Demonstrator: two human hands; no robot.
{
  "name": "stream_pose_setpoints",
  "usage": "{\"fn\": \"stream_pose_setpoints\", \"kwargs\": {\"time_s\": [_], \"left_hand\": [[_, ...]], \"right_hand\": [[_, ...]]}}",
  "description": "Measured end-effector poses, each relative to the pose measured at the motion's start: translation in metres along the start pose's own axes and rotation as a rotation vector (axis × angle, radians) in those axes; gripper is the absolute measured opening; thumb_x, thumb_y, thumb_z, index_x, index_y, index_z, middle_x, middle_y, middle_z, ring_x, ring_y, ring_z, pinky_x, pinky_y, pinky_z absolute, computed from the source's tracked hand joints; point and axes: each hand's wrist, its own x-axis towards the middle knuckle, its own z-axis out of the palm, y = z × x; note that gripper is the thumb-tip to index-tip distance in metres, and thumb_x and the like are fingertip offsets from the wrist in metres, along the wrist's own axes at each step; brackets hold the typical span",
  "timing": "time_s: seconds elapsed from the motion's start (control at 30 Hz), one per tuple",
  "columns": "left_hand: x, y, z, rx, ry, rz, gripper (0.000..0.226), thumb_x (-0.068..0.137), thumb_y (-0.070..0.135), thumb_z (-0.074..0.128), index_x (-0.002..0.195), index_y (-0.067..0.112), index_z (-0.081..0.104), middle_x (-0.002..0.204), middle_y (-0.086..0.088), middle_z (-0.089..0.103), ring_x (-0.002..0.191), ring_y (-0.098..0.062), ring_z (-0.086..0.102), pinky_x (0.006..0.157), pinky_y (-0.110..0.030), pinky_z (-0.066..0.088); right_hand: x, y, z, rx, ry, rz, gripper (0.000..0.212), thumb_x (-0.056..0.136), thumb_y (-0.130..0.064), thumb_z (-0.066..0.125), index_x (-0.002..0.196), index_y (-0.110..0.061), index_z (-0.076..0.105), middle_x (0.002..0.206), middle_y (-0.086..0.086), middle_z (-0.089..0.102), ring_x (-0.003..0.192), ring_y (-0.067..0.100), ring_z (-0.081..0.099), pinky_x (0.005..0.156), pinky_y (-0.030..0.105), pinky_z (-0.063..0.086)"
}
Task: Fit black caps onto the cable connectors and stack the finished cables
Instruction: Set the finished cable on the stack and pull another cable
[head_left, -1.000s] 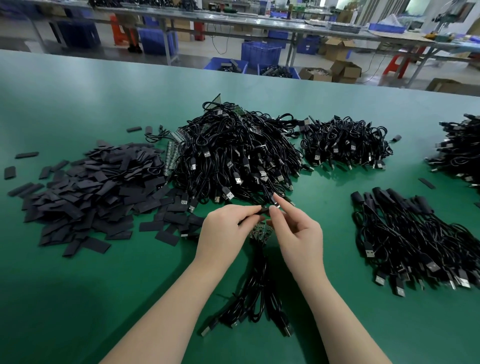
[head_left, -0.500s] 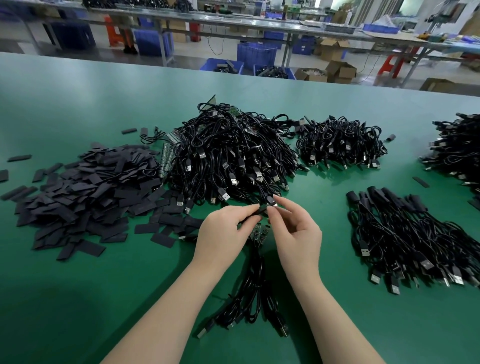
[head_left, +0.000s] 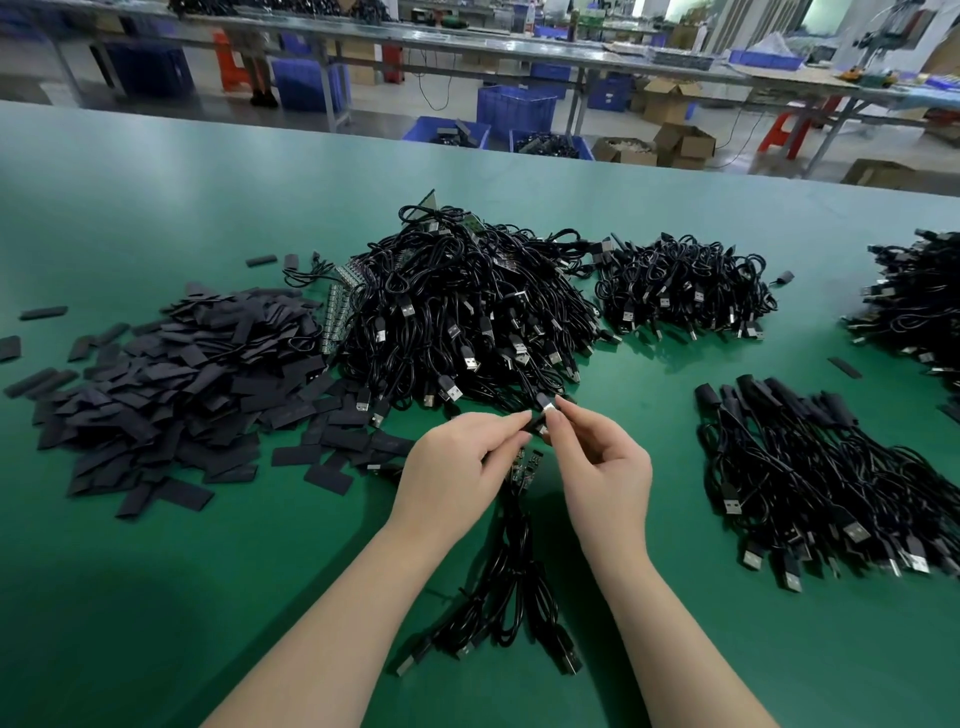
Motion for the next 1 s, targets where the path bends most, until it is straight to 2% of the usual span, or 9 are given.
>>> {"fn": "stream_pose_setpoints", "kwargs": {"time_s": [0.13, 0.23, 0.33, 0.4, 0.47, 0.57, 0.67, 0.83, 1.0], "left_hand": [[0.001, -0.002, 0.0, -0.01, 0.001, -0.024, 0.025, 0.093, 0.022, 0.066, 0.117, 0.023, 0.072, 0.104, 0.008, 0.073, 0.096, -0.003, 0.065, 0.082, -0.028, 0.054], [0.001, 0.001, 0.002, -0.022, 0.019, -0.019, 0.024, 0.094, 0.02, 0.063, 0.115, 0.026, 0.072, 0.103, 0.011, 0.073, 0.094, -0.004, 0.065, 0.078, -0.033, 0.055], [0.001, 0.003, 0.002, 0.011, 0.042, 0.018, 0.026, 0.091, 0.019, 0.06, 0.112, 0.028, 0.073, 0.102, 0.014, 0.072, 0.095, -0.001, 0.064, 0.077, -0.029, 0.055], [0.0, 0.003, 0.001, 0.042, 0.04, 0.002, 0.033, 0.088, 0.023, 0.064, 0.12, 0.031, 0.069, 0.103, 0.014, 0.071, 0.094, 0.0, 0.061, 0.077, -0.02, 0.052], [0.001, 0.002, -0.001, 0.091, 0.025, -0.004, 0.04, 0.085, 0.029, 0.069, 0.125, 0.032, 0.065, 0.104, 0.014, 0.07, 0.09, -0.001, 0.06, 0.075, -0.018, 0.05], [0.004, -0.001, -0.004, 0.181, -0.022, 0.019, 0.042, 0.085, 0.035, 0.07, 0.127, 0.031, 0.064, 0.107, 0.015, 0.07, 0.091, -0.001, 0.062, 0.083, -0.024, 0.05], [0.005, -0.005, -0.005, 0.217, -0.037, 0.002, 0.029, 0.086, 0.029, 0.071, 0.115, 0.03, 0.072, 0.105, 0.015, 0.071, 0.097, -0.005, 0.065, 0.086, -0.034, 0.054], [0.006, -0.004, -0.004, 0.165, 0.004, 0.018, 0.016, 0.086, 0.018, 0.072, 0.1, 0.025, 0.076, 0.095, 0.014, 0.073, 0.091, -0.005, 0.066, 0.08, -0.034, 0.055], [0.004, -0.004, -0.002, 0.047, -0.046, 0.004, 0.02, 0.087, 0.015, 0.07, 0.103, 0.025, 0.075, 0.097, 0.015, 0.071, 0.093, -0.001, 0.061, 0.082, -0.017, 0.048]], "right_hand": [[-0.001, 0.002, 0.001, -0.015, -0.002, 0.022, 0.018, 0.09, -0.02, 0.072, 0.103, -0.031, 0.073, 0.092, -0.01, 0.077, 0.091, 0.006, 0.072, 0.078, 0.013, 0.054], [-0.002, 0.003, 0.003, 0.023, -0.084, 0.111, 0.028, 0.089, -0.028, 0.074, 0.116, -0.031, 0.067, 0.087, -0.006, 0.077, 0.084, 0.005, 0.072, 0.073, 0.013, 0.053], [-0.002, 0.002, 0.006, 0.027, -0.152, 0.129, 0.005, 0.09, -0.023, 0.073, 0.089, -0.027, 0.076, 0.073, -0.003, 0.074, 0.068, 0.002, 0.067, 0.064, 0.013, 0.052], [-0.001, 0.001, 0.005, 0.024, -0.154, 0.115, 0.016, 0.091, -0.021, 0.071, 0.076, -0.025, 0.077, 0.067, -0.004, 0.071, 0.063, 0.003, 0.063, 0.063, 0.015, 0.051], [0.001, 0.0, 0.002, 0.09, -0.12, 0.15, 0.016, 0.092, -0.024, 0.071, 0.077, -0.023, 0.077, 0.071, -0.002, 0.071, 0.065, 0.006, 0.064, 0.064, 0.018, 0.052], [0.007, -0.002, -0.002, 0.221, -0.022, 0.22, 0.017, 0.093, -0.027, 0.068, 0.081, -0.023, 0.079, 0.082, 0.004, 0.075, 0.076, 0.013, 0.07, 0.065, 0.019, 0.053], [0.011, -0.003, -0.004, 0.308, 0.007, 0.252, 0.02, 0.095, -0.025, 0.066, 0.082, -0.025, 0.08, 0.083, 0.003, 0.075, 0.074, 0.013, 0.068, 0.063, 0.018, 0.052], [0.006, 0.003, -0.001, 0.11, -0.073, 0.214, 0.012, 0.088, -0.015, 0.074, 0.094, -0.025, 0.078, 0.087, -0.003, 0.078, 0.075, 0.006, 0.07, 0.068, 0.014, 0.052], [0.002, 0.005, -0.001, -0.068, -0.116, 0.121, 0.015, 0.088, -0.018, 0.075, 0.089, -0.033, 0.077, 0.088, -0.011, 0.077, 0.085, 0.002, 0.071, 0.073, 0.013, 0.051]]}}
